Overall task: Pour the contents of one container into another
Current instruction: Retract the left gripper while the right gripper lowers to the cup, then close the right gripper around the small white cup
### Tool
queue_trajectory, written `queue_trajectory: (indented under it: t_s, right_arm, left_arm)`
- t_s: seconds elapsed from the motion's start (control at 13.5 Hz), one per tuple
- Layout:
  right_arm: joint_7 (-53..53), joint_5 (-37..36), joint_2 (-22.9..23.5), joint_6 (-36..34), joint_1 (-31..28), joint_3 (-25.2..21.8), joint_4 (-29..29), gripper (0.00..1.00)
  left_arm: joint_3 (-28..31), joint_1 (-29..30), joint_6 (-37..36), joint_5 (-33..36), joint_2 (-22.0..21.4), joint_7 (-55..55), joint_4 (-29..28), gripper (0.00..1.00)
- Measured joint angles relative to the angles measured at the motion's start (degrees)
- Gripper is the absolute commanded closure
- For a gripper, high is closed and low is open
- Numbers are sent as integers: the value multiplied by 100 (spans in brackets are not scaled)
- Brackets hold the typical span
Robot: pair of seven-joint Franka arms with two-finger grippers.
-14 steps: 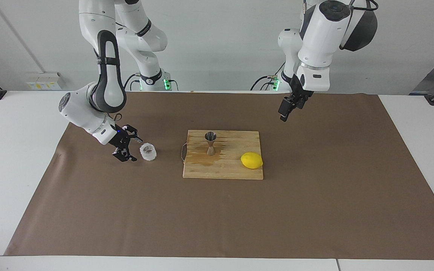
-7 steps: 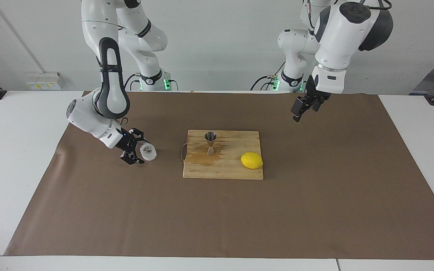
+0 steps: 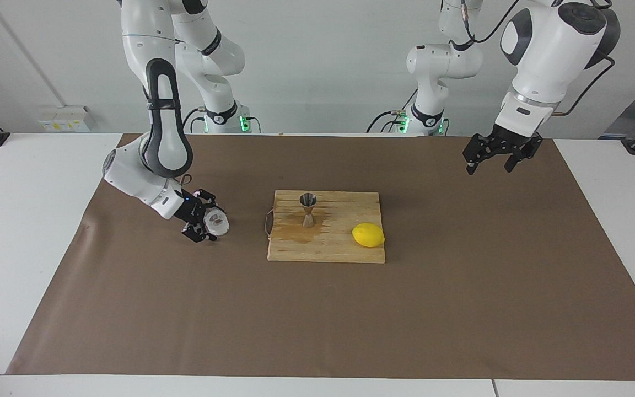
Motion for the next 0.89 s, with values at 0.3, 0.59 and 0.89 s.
queue_trajectory:
  t_s: [0.3,0.59,0.89]
  right_arm:
    - [0,0,0,0,0,0,0,15]
    - [0,5,-9,13,-2,-2,40,57]
    - [0,5,-34,11,-1,-2,40,78]
  left_arm:
    - [3,50,-169,0,-32,723,151,0]
    - [2,51,-673,0,-52,768,597,0]
    - [-10,50,-707,0,-50,768,573,0]
